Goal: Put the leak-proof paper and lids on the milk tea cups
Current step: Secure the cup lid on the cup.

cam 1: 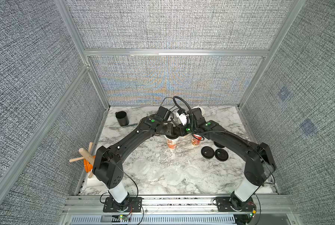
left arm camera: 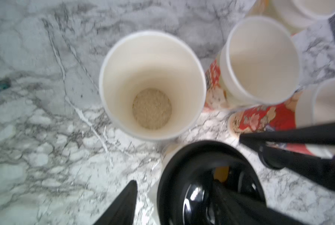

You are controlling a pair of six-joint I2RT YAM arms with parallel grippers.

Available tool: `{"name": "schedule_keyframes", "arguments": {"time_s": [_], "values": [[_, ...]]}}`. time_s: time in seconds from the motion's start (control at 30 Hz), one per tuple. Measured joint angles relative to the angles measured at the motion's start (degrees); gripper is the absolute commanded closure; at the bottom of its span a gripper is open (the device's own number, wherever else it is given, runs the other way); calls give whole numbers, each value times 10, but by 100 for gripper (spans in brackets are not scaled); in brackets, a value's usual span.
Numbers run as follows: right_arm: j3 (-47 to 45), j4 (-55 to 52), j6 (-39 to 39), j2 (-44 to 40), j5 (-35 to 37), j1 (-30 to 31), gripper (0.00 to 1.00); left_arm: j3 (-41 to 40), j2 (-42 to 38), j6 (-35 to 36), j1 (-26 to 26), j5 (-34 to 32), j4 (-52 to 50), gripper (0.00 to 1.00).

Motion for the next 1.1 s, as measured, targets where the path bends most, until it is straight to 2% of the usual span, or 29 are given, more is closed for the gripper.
{"name": "schedule_keyframes", "arguments": {"time_s": [0.3,0.37,0.6,0.83,1.1], "values": [[8,-61,54,-49,1,1,43,-25,-11,-9,-1,-4,34,38],[8,-65,67,-59,5,1,46,-26,-12,-9,-1,-5,37,38],[-28,-79,155,-86,33,16,67,-34,-18,-13,-1,-4,38,39],[-43,-74,235,-77,45,40,74,-41,-23,-17,-1,-3,44,38],[-43,-57,279,-60,51,42,76,-50,-31,-17,-1,-3,50,39]]}}
